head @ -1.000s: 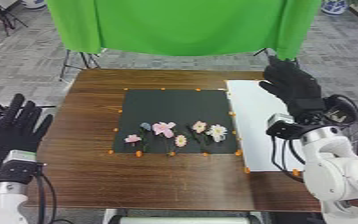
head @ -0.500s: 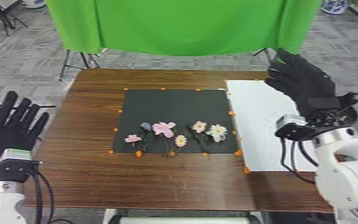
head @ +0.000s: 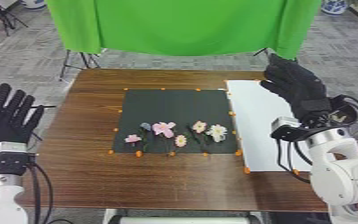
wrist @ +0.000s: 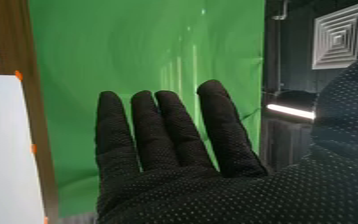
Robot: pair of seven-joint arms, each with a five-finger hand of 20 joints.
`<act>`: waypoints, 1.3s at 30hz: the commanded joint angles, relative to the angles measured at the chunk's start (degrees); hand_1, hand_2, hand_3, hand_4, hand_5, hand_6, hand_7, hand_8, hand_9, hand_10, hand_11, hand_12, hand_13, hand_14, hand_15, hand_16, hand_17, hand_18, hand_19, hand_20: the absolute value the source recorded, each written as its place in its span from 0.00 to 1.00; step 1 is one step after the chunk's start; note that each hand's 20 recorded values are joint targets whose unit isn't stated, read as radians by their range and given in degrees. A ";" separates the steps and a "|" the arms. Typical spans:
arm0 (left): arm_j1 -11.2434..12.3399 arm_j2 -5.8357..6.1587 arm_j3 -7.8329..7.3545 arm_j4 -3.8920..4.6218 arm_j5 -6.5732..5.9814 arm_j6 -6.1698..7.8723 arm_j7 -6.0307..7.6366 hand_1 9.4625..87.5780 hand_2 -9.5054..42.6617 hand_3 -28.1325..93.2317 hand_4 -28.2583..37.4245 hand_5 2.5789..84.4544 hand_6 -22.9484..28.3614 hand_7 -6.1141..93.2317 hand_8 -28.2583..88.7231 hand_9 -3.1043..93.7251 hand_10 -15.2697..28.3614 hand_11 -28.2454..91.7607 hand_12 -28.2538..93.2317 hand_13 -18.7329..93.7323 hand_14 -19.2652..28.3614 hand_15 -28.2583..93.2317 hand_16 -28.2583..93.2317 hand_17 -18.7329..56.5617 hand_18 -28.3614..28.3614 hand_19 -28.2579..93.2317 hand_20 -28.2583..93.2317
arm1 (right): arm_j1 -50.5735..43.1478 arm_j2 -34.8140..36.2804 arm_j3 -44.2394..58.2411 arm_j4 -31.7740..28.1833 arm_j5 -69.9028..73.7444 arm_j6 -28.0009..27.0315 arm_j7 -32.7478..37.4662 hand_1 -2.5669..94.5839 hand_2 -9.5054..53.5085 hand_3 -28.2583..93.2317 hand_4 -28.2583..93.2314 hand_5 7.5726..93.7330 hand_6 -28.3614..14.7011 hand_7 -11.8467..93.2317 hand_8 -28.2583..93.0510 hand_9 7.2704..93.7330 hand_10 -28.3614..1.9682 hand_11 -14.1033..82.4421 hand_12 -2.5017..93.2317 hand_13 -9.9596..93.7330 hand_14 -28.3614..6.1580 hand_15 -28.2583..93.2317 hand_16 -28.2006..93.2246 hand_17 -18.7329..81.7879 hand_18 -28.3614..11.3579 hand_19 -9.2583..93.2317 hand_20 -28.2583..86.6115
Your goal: Arrange flowers
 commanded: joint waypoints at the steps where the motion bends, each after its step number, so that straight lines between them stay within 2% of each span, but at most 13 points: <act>1: 0.58 -0.06 0.22 -0.41 -0.52 0.15 1.08 0.17 0.42 0.80 0.00 0.37 0.59 0.13 0.16 0.31 0.66 0.31 0.27 0.31 0.61 0.37 0.14 0.16 0.69 0.48 0.26 | 4.01 1.37 -6.04 -0.30 -0.85 4.57 -0.07 0.11 0.19 0.88 0.02 0.36 0.48 0.18 0.16 0.32 0.41 0.17 0.14 0.35 0.48 0.28 0.32 0.33 0.35 0.28 0.37; 3: 1.48 0.00 -0.25 -0.55 -0.07 0.40 1.44 0.17 0.42 0.80 0.00 0.38 0.60 0.13 0.16 0.31 0.66 0.31 0.27 0.31 0.61 0.37 0.14 0.16 0.69 0.48 0.26 | 4.31 1.33 -6.54 -0.34 -0.73 4.38 -0.01 0.12 0.19 0.88 0.02 0.36 0.48 0.18 0.16 0.32 0.41 0.17 0.14 0.35 0.48 0.28 0.32 0.33 0.35 0.28 0.37; 5: 2.11 0.17 -0.41 -0.55 -0.76 0.40 1.77 0.17 0.42 0.80 0.00 0.38 0.60 0.14 0.16 0.31 0.66 0.31 0.27 0.31 0.61 0.37 0.14 0.16 0.69 0.48 0.26 | 4.33 0.84 -6.59 -0.47 -0.83 3.76 0.59 0.12 0.19 0.88 0.02 0.36 0.48 0.18 0.16 0.32 0.41 0.17 0.14 0.35 0.47 0.28 0.32 0.33 0.35 0.28 0.37; 8: 1.58 0.21 0.36 -0.34 -0.72 0.15 1.64 0.17 0.42 0.80 0.00 0.38 0.60 0.14 0.16 0.31 0.66 0.31 0.27 0.31 0.61 0.37 0.14 0.16 0.69 0.48 0.26 | 3.21 0.05 -4.59 -1.08 -0.56 1.95 1.25 0.12 0.19 0.88 0.02 0.36 0.46 0.18 0.16 0.32 0.40 0.17 0.14 0.35 0.47 0.29 0.32 0.33 0.35 0.28 0.37; 11: 1.54 0.38 1.16 -0.48 -0.98 0.09 1.90 0.17 0.42 0.80 0.00 0.38 0.60 0.14 0.16 0.31 0.66 0.32 0.27 0.31 0.61 0.37 0.14 0.16 0.69 0.48 0.26 | 6.21 1.42 -9.06 0.72 -0.40 5.39 0.23 0.12 0.19 0.88 0.02 0.37 0.45 0.17 0.16 0.32 0.40 0.17 0.14 0.35 0.47 0.29 0.32 0.33 0.35 0.28 0.37; 17: -0.44 1.11 2.42 0.03 -1.09 -0.05 1.76 0.17 0.42 0.81 0.00 0.39 0.60 0.14 0.16 0.31 0.66 0.32 0.27 0.31 0.61 0.38 0.14 0.16 0.69 0.49 0.26 | 4.72 0.39 -7.10 0.22 -0.47 3.98 0.53 0.12 0.19 0.88 0.02 0.37 0.45 0.17 0.16 0.32 0.40 0.17 0.14 0.35 0.47 0.29 0.32 0.33 0.35 0.29 0.37; 21: 0.22 0.88 1.92 -0.41 -1.01 0.00 1.65 0.17 0.42 0.81 0.00 0.39 0.60 0.14 0.16 0.31 0.66 0.32 0.27 0.31 0.62 0.38 0.14 0.16 0.69 0.49 0.26 | 3.82 -2.73 -4.93 -0.14 -2.49 1.08 1.75 0.12 0.19 0.88 0.02 0.37 0.45 0.17 0.16 0.32 0.40 0.17 0.14 0.35 0.47 0.29 0.32 0.33 0.35 0.29 0.37; 26: 1.12 0.74 1.06 -0.83 -1.17 0.23 1.91 0.17 0.42 0.81 0.00 0.39 0.60 0.14 0.16 0.31 0.66 0.32 0.27 0.31 0.62 0.38 0.14 0.16 0.69 0.49 0.27 | 3.28 -0.55 -5.69 -0.44 -1.47 2.62 0.85 0.12 0.19 0.88 0.02 0.38 0.45 0.17 0.16 0.33 0.40 0.17 0.14 0.35 0.47 0.29 0.32 0.33 0.34 0.29 0.37; 32: 1.71 -0.01 0.61 -1.41 -0.61 0.54 0.61 0.17 0.42 0.81 0.00 0.39 0.61 0.15 0.16 0.31 0.67 0.33 0.28 0.33 0.70 0.41 0.17 0.15 0.71 0.49 0.27 | 2.29 -0.60 -5.61 -0.85 -1.39 3.51 1.08 0.12 0.19 0.88 0.02 0.39 0.43 0.17 0.16 0.34 0.41 0.18 0.14 0.36 0.47 0.29 0.32 0.33 0.35 0.29 0.37; 36: 2.44 -0.24 0.07 -1.73 -0.53 1.03 0.57 0.17 0.42 0.81 0.00 0.40 0.61 0.15 0.17 0.31 0.68 0.33 0.29 0.34 0.73 0.42 0.18 0.15 0.73 0.50 0.28 | 2.66 -0.56 -6.03 -0.77 -1.64 3.39 1.35 0.12 0.19 0.88 0.02 0.40 0.49 0.19 0.16 0.35 0.48 0.18 0.14 0.36 0.45 0.29 0.32 0.33 0.35 0.29 0.37; 37: 2.55 -0.48 -0.05 -1.81 -0.66 1.26 0.37 0.17 0.42 0.81 0.00 0.40 0.61 0.15 0.17 0.31 0.68 0.33 0.29 0.34 0.73 0.43 0.18 0.15 0.73 0.50 0.28 | -1.89 -3.34 0.41 -2.49 -1.87 -2.48 1.86 0.12 0.19 0.88 0.02 0.40 0.50 0.19 0.16 0.35 0.50 0.18 0.14 0.36 0.45 0.29 0.32 0.33 0.34 0.29 0.37; 38: 2.37 -0.59 -0.02 -1.74 -0.73 1.16 0.24 0.17 0.42 0.81 0.00 0.40 0.61 0.15 0.17 0.31 0.69 0.33 0.29 0.34 0.73 0.43 0.19 0.15 0.73 0.50 0.28 | 1.82 -0.82 -4.68 -1.06 -1.76 1.74 1.70 0.12 0.19 0.88 0.02 0.40 0.51 0.19 0.16 0.35 0.51 0.18 0.14 0.36 0.45 0.29 0.32 0.33 0.34 0.29 0.37; 39: 2.42 -0.59 -0.06 -1.80 -0.74 1.11 0.21 0.17 0.42 0.81 0.00 0.40 0.61 0.15 0.17 0.32 0.69 0.33 0.29 0.34 0.73 0.43 0.19 0.15 0.73 0.50 0.28 | 1.07 -1.17 -3.80 -1.39 -1.86 1.07 1.84 0.12 0.20 0.88 0.02 0.40 0.51 0.20 0.16 0.35 0.51 0.18 0.14 0.36 0.45 0.29 0.32 0.33 0.34 0.29 0.37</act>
